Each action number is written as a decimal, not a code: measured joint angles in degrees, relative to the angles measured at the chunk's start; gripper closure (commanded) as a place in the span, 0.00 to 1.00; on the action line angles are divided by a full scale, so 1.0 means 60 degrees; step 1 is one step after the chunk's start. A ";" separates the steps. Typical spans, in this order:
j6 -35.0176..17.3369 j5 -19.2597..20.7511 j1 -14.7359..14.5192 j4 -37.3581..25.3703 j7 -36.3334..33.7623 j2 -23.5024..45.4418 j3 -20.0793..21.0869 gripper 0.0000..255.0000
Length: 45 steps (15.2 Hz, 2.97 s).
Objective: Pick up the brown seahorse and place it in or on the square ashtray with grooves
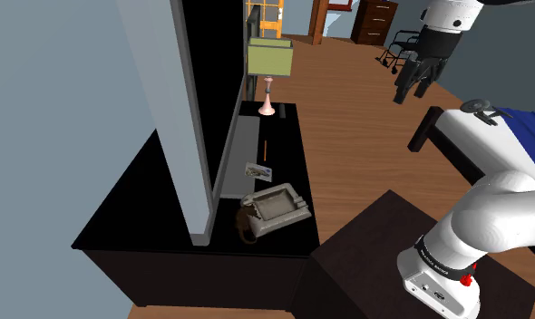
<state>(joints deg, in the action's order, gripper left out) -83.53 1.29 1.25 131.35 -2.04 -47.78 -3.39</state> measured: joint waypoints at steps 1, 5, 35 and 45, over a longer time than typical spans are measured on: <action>0.0000 0.0000 0.0000 0.0000 0.0000 0.0000 0.0000 0.00; -0.0863 -0.0392 -0.0025 0.1247 -0.0695 -0.0693 0.0481 0.00; -1.2730 -0.3465 0.1746 0.4960 -0.9369 0.3568 1.0614 0.00; -1.5147 -0.2300 1.1473 0.2241 -1.2877 0.3003 2.0723 0.00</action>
<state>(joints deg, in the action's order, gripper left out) -174.41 -12.52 70.09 144.80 -79.31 -29.76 120.94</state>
